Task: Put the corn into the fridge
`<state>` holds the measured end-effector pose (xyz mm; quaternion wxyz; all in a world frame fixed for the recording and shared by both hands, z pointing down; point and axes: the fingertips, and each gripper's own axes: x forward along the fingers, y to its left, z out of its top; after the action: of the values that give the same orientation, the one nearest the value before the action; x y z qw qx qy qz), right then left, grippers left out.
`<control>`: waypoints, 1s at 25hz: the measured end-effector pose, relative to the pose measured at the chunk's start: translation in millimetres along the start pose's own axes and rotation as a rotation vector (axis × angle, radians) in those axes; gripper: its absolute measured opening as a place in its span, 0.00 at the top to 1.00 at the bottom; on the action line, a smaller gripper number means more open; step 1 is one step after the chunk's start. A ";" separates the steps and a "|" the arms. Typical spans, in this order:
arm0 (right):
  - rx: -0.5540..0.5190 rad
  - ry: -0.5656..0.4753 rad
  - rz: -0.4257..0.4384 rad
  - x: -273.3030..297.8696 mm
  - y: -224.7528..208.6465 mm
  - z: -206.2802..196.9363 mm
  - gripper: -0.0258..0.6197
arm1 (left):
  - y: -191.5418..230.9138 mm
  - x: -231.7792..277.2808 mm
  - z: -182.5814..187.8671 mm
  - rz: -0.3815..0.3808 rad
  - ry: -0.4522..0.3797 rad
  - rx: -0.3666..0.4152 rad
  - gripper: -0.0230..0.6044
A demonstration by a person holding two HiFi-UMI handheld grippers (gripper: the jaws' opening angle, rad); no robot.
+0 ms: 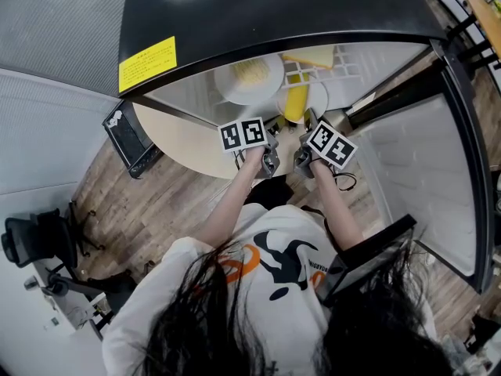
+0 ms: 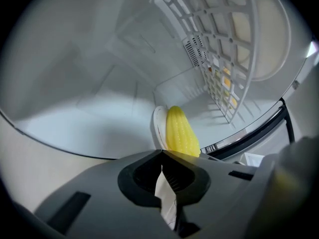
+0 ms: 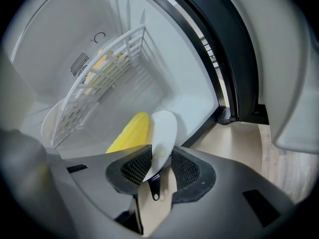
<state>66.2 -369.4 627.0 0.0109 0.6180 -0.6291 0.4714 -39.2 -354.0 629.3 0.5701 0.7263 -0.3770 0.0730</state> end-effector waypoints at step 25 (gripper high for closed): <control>0.069 0.118 0.129 0.9 11.7 -6.0 0.77 | -23.7 30.3 -0.6 -0.115 -0.018 -0.114 0.95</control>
<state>53.4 -369.0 624.0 -0.0037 0.5475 -0.6493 0.5278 -2.7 -366.0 627.4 0.6104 0.7137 -0.3435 0.0120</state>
